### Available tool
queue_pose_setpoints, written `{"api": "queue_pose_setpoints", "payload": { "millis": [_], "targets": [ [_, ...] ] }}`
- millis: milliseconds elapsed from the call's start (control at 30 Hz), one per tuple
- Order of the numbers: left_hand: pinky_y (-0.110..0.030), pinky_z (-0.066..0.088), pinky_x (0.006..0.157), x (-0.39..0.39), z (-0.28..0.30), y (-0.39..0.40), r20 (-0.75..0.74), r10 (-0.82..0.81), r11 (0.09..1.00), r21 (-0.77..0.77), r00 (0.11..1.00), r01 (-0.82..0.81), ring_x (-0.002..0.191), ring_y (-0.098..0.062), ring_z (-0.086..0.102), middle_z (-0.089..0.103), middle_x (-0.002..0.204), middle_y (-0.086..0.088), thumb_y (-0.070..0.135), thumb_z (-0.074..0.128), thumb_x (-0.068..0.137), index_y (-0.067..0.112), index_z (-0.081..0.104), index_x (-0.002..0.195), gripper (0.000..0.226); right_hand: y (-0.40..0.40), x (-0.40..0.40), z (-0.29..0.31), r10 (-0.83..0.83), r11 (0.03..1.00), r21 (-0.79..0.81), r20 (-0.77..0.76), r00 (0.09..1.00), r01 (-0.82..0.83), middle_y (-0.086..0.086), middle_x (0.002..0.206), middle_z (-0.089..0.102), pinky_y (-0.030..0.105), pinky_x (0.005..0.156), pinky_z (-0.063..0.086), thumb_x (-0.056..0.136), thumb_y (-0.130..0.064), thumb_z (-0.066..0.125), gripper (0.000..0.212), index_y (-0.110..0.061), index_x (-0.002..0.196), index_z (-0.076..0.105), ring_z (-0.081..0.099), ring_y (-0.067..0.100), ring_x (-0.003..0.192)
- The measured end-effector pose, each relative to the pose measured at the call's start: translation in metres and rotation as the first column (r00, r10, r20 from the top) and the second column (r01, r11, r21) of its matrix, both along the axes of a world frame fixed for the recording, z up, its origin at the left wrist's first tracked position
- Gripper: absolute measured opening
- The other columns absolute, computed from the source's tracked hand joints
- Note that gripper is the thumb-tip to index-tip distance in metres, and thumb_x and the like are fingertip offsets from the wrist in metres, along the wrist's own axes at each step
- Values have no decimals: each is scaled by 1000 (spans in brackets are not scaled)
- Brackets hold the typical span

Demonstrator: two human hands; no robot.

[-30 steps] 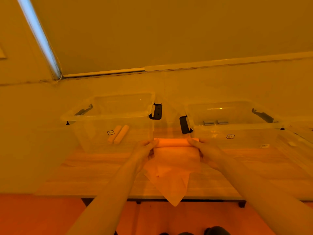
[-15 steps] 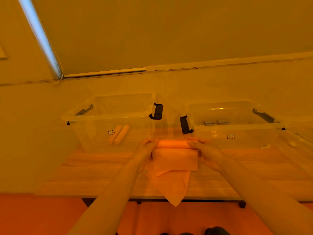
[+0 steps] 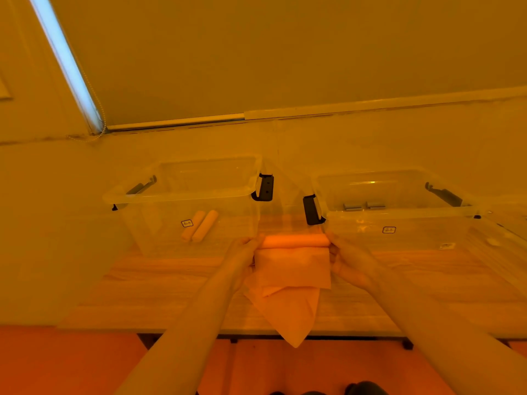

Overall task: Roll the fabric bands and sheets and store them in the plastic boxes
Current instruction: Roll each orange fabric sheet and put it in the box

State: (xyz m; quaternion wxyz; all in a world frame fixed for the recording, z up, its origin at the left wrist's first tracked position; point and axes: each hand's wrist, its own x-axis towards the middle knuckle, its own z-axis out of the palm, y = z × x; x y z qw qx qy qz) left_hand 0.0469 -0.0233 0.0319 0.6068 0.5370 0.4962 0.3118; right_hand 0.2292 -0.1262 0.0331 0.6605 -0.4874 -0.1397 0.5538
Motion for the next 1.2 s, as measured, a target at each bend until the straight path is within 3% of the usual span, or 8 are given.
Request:
{"api": "queue_pose_setpoints", "payload": {
  "millis": [333, 467, 567, 767, 867, 1033, 1200],
  "targets": [
    [-49, 44, 101, 0, 1, -1, 7, 12, 999, -33, 1000, -11, 121, -31, 49, 50, 135, -13, 34, 60, 90, 16, 47, 134, 49, -3, -1, 2, -32, 999, -18, 11, 999, 32, 16, 105, 62, 40, 69, 53, 93, -20, 57, 28, -10, 119, 57, 60, 26, 92],
    [-42, 45, 99, -2, 3, -3, 3, -12, 1000, -11, 1000, 12, 121, -29, 49, 51, 132, -12, 29, 56, 94, 15, 50, 130, 40, -4, 0, 2, 11, 999, -32, 6, 1000, -11, 16, 104, 64, 36, 58, 60, 94, -22, 54, 24, -11, 115, 57, 63, 27, 92],
    [-39, 46, 93, -4, 4, -5, -4, -43, 999, 2, 999, 43, 120, -30, 49, 53, 127, -9, 27, 52, 96, 16, 51, 129, 35, -5, 0, 1, 21, 997, -75, 53, 998, -17, 16, 98, 65, 34, 54, 59, 93, -12, 56, 22, -8, 115, 58, 63, 26, 87],
    [-48, 47, 97, -5, 3, -4, 12, -39, 999, -10, 999, 39, 116, -30, 53, 55, 127, -11, 28, 54, 95, 28, 56, 102, 7, -4, 0, 0, 18, 997, -82, 158, 987, -5, 13, 98, 63, 45, 87, 51, 92, -2, 56, 13, -10, 102, 60, 61, 25, 87],
    [-45, 49, 94, -3, 5, -3, 11, -47, 999, -3, 999, 47, 115, -30, 53, 55, 126, -11, 26, 52, 96, 25, 57, 102, 8, -4, 1, 0, 58, 993, -107, 174, 983, -40, 11, 105, 62, 49, 80, 54, 92, -10, 58, 18, -14, 110, 59, 61, 29, 95],
    [-46, 46, 98, -1, 1, 0, 20, -37, 997, -69, 999, 38, 118, -32, 51, 53, 130, -14, 20, 54, 95, 16, 52, 127, 32, -1, 4, -2, 41, 993, -119, 276, 960, -8, 13, 119, 61, 40, 81, 55, 90, -12, 62, 36, -10, 126, 57, 60, 28, 105],
    [-47, 46, 99, 0, 1, 2, 43, -46, 995, -89, 998, 50, 119, -33, 52, 53, 132, -16, 17, 55, 95, 12, 47, 136, 43, -2, 5, -2, 31, 992, -123, 227, 973, -3, 17, 117, 62, 39, 76, 55, 91, -5, 58, 37, -7, 127, 53, 61, 29, 103]
  ]
}}
